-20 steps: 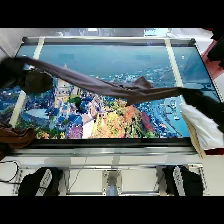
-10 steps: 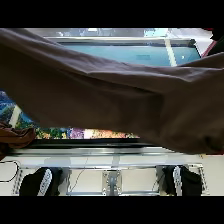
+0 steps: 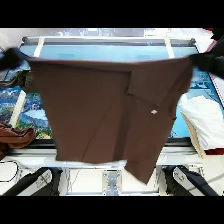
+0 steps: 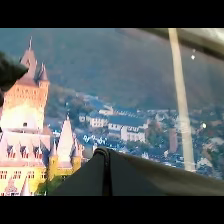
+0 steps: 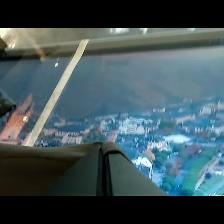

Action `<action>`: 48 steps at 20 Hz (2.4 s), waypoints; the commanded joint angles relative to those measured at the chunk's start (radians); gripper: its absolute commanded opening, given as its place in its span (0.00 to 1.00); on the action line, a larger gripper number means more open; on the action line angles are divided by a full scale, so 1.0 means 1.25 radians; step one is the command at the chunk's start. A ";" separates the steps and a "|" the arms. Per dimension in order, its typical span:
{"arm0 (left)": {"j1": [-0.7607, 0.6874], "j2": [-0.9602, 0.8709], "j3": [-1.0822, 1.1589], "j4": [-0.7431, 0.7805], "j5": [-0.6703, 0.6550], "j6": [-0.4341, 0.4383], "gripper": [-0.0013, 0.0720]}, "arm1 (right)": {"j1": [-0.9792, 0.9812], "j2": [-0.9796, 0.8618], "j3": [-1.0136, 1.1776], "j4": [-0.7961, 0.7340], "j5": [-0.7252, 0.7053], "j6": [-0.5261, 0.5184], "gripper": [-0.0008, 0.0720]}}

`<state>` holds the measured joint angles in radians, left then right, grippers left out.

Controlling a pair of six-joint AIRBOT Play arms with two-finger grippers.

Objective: Fold the shirts.

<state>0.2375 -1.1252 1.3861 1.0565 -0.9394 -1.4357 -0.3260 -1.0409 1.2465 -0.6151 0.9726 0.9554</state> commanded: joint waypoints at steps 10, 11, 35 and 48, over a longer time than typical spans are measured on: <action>-0.130 -0.372 -0.042 0.066 0.469 -0.039 0.04 | 0.223 -0.422 -0.059 0.006 -0.522 -0.115 0.04; -0.130 -0.367 -0.038 0.070 0.455 -0.027 0.04 | 0.216 -0.412 -0.059 -0.009 -0.499 -0.114 0.04; -0.136 -0.367 -0.108 0.284 0.013 -0.049 0.04 | 0.147 -0.357 -0.226 -0.399 -0.079 0.080 0.05; -0.135 -0.193 -0.026 0.225 -0.198 -0.003 0.64 | 0.141 -0.102 -0.065 -0.656 0.148 0.248 0.43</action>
<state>0.0685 -1.4799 1.3315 1.3430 -1.0977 -1.4849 -0.1474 -1.2896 1.1187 -1.2747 1.0325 1.1801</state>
